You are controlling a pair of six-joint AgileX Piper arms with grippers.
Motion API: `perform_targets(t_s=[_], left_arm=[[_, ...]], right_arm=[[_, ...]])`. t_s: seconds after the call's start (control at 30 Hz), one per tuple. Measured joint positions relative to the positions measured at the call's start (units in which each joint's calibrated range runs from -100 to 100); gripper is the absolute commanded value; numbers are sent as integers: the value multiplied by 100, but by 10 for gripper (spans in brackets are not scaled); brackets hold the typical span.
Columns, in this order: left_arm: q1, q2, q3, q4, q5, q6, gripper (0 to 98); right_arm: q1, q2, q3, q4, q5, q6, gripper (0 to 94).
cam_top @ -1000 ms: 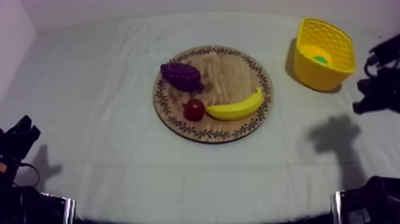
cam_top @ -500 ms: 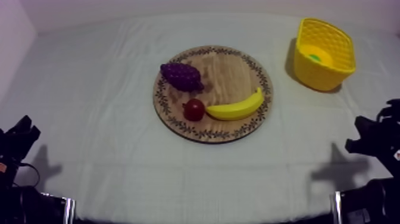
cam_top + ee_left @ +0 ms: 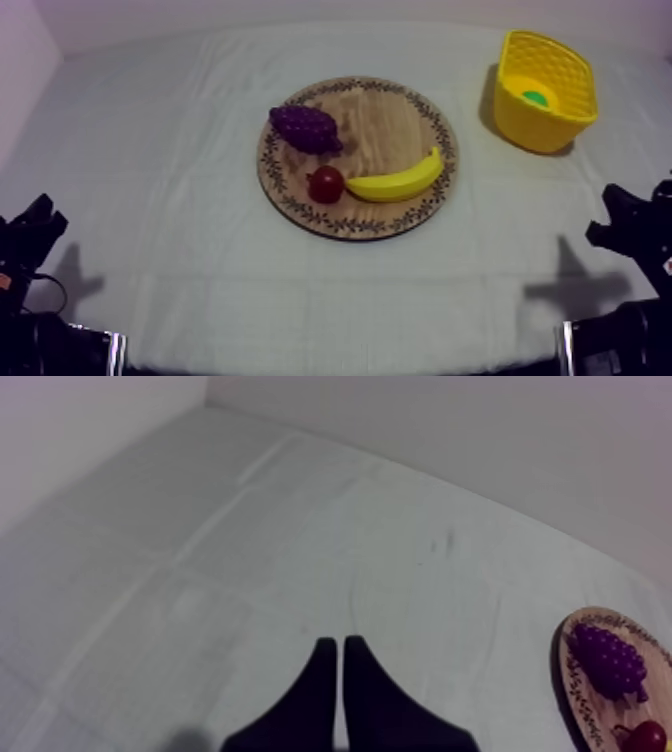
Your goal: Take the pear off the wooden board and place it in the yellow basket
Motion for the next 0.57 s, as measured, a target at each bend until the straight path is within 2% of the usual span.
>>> perform_targets(t_s=[0.13, 0.23, 0.57], left_arm=[[0, 0, 0, 0, 0, 0, 1], [0, 0, 0, 0, 0, 0, 1], [0, 0, 0, 0, 0, 0, 1]], right_arm=[[0, 0, 8, 2, 0, 519, 6], [0, 0, 8, 2, 0, 734, 6], [0, -4, 8, 2, 0, 793, 6]])
